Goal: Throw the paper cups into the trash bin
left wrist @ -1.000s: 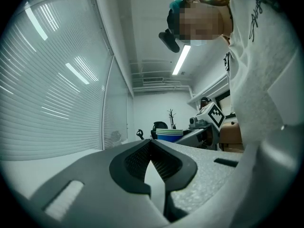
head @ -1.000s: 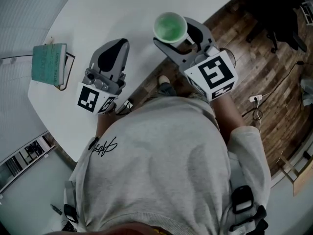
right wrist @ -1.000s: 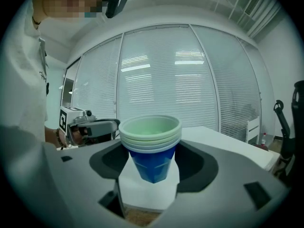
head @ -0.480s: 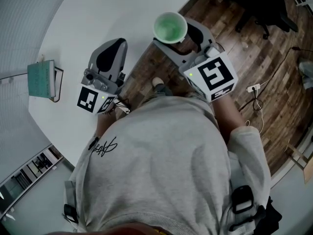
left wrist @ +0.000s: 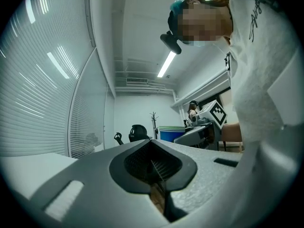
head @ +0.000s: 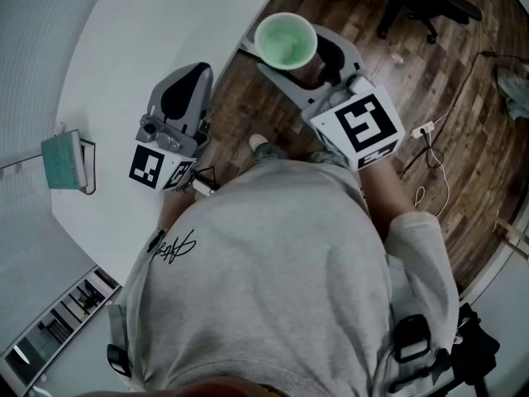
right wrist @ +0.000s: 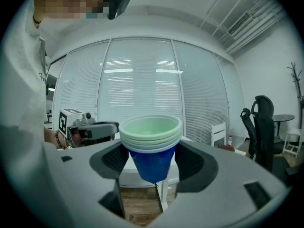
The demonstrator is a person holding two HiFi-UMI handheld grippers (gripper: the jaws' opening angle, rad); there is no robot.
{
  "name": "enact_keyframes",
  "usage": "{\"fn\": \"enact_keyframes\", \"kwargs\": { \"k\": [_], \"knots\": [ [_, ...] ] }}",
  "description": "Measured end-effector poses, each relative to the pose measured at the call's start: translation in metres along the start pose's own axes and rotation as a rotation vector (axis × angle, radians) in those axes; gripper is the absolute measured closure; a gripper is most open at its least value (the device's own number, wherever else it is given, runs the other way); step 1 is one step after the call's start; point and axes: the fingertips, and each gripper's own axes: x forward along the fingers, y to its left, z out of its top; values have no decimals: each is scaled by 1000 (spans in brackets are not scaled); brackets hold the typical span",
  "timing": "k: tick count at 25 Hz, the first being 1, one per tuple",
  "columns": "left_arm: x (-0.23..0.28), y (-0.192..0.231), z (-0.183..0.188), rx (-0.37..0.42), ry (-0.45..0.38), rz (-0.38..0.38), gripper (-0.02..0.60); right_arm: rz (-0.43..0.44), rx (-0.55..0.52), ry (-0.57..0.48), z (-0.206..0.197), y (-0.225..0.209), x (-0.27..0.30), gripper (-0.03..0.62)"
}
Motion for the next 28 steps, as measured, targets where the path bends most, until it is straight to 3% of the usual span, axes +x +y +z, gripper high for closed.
{"fn": "enact_keyframes", "kwargs": {
  "k": [17, 28],
  "knots": [
    [90, -64, 2, -2, -25, -198, 578, -183, 46, -7, -16, -65, -87, 293],
    [137, -99, -4, -25, -36, -278, 578, -281, 49, -33, -26, -104, -135, 293]
  ]
}}
